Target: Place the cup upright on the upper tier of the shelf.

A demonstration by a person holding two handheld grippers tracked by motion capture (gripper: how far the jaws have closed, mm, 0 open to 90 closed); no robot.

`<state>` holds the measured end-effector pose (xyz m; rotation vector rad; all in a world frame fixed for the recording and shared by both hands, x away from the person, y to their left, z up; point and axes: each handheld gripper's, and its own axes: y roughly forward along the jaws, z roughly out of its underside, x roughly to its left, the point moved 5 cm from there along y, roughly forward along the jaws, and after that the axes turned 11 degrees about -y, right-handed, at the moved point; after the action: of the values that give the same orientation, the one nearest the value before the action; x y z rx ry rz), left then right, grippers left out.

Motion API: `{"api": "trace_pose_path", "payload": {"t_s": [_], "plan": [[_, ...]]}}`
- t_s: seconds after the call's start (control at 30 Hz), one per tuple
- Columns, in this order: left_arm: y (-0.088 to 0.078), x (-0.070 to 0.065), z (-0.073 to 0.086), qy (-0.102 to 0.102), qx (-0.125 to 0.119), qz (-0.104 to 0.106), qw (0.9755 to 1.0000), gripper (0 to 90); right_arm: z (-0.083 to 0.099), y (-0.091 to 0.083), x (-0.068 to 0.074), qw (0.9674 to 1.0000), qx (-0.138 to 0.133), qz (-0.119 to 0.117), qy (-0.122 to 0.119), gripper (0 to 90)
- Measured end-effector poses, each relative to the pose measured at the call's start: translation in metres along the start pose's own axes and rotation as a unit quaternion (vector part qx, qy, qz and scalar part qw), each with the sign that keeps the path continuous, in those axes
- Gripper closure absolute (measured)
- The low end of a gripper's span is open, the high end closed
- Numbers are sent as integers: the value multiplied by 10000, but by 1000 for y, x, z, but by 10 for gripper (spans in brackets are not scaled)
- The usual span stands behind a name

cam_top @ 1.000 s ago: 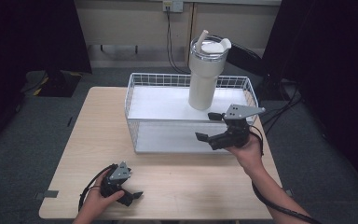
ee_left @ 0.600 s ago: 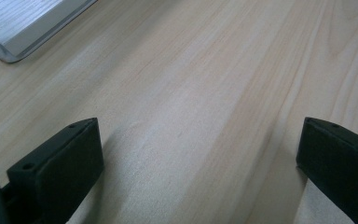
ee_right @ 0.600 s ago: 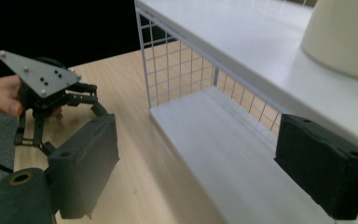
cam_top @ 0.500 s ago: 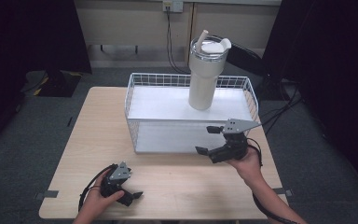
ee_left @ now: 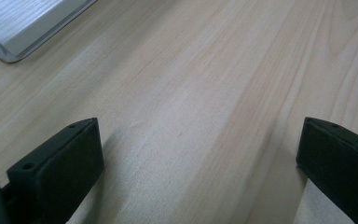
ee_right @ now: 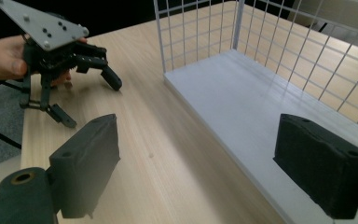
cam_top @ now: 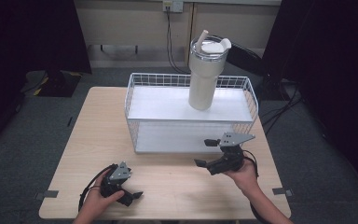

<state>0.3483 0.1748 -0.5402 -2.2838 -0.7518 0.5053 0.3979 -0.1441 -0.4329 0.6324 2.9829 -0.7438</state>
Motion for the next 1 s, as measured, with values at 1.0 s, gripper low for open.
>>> {"api": "trace_pose_path", "payload": {"t_s": [1.0], "plan": [[0, 0, 0, 0, 1, 0, 10000, 0, 76, 20, 11, 9976, 660, -33, 217, 139]]}}
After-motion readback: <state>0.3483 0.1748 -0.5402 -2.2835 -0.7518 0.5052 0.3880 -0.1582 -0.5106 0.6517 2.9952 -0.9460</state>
